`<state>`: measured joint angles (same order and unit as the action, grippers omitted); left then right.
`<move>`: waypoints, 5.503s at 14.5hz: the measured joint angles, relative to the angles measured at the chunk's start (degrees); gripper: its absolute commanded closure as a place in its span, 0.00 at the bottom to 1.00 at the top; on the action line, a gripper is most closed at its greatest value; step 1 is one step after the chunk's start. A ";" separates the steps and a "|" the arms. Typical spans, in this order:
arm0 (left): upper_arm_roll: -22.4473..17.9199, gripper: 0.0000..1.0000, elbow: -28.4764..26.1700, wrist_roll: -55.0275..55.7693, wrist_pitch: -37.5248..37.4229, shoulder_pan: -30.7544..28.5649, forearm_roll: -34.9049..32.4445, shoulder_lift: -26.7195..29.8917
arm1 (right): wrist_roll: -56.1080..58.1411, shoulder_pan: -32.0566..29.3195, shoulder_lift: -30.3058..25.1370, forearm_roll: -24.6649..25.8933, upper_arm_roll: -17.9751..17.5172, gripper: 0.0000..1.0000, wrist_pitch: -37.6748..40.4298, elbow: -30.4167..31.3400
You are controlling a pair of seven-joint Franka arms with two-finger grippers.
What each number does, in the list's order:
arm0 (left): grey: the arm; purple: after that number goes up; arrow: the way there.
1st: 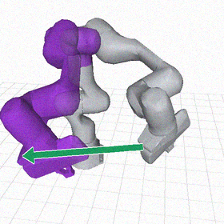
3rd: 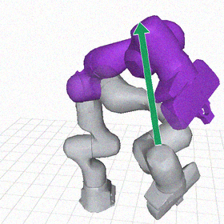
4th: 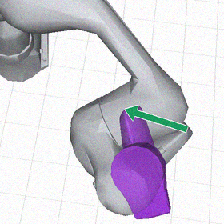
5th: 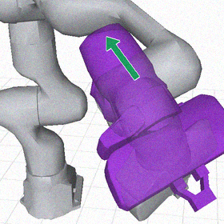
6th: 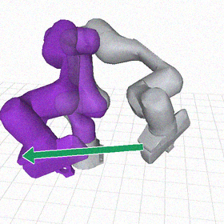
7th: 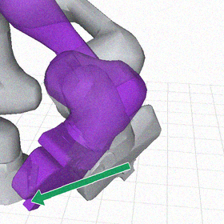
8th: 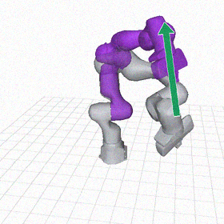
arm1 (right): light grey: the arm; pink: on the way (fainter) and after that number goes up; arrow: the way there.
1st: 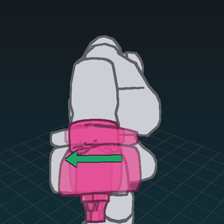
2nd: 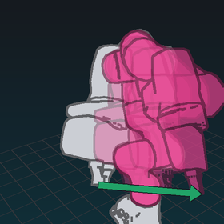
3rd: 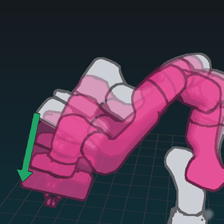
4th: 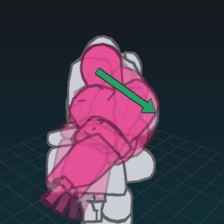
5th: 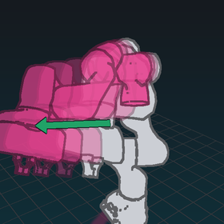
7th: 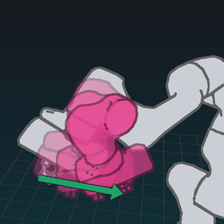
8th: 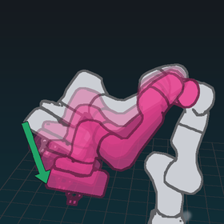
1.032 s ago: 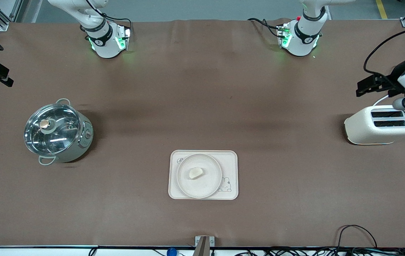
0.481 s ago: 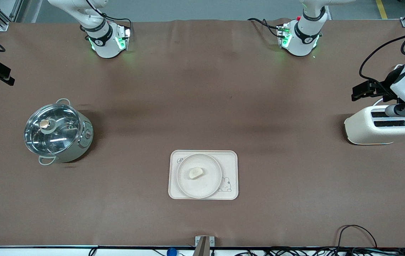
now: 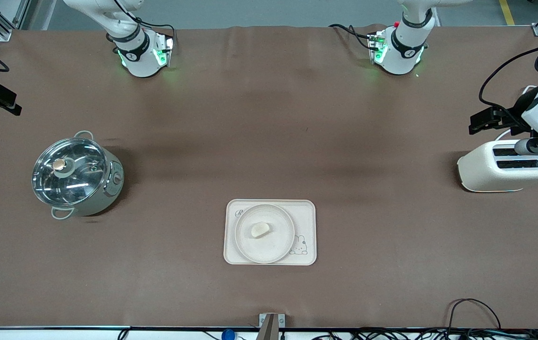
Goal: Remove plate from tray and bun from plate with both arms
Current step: 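Reach the right gripper past the pot to the plate rim, then close the right gripper on the white plate's rim, then lift the plate off the tray and set it beside the tray, then release the plate with the right gripper while the left gripper reaches the bun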
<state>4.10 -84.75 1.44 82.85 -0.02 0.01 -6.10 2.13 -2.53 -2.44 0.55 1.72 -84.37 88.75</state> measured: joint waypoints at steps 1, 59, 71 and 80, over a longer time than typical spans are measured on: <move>0.02 0.00 0.00 0.00 0.00 0.06 0.00 0.00 | -0.03 0.03 0.55 -2.42 -0.05 0.00 -1.83 0.90; 0.55 0.00 0.12 0.00 0.58 1.56 0.00 -0.62 | -11.66 35.75 29.92 -35.60 -2.47 0.99 -61.15 22.27; 0.54 0.00 0.12 0.00 0.59 1.46 0.00 -0.63 | -10.03 36.18 30.22 -39.20 -7.99 0.99 -74.76 31.25; 0.70 0.00 0.06 0.00 1.50 4.21 1.28 -1.00 | -9.66 36.12 32.73 -42.22 -7.90 0.00 -75.12 30.78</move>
<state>4.80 -84.68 1.44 84.35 4.19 1.29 -7.10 -7.52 33.59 30.29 -41.66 -6.19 -159.49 119.53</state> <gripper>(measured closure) 0.000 0.427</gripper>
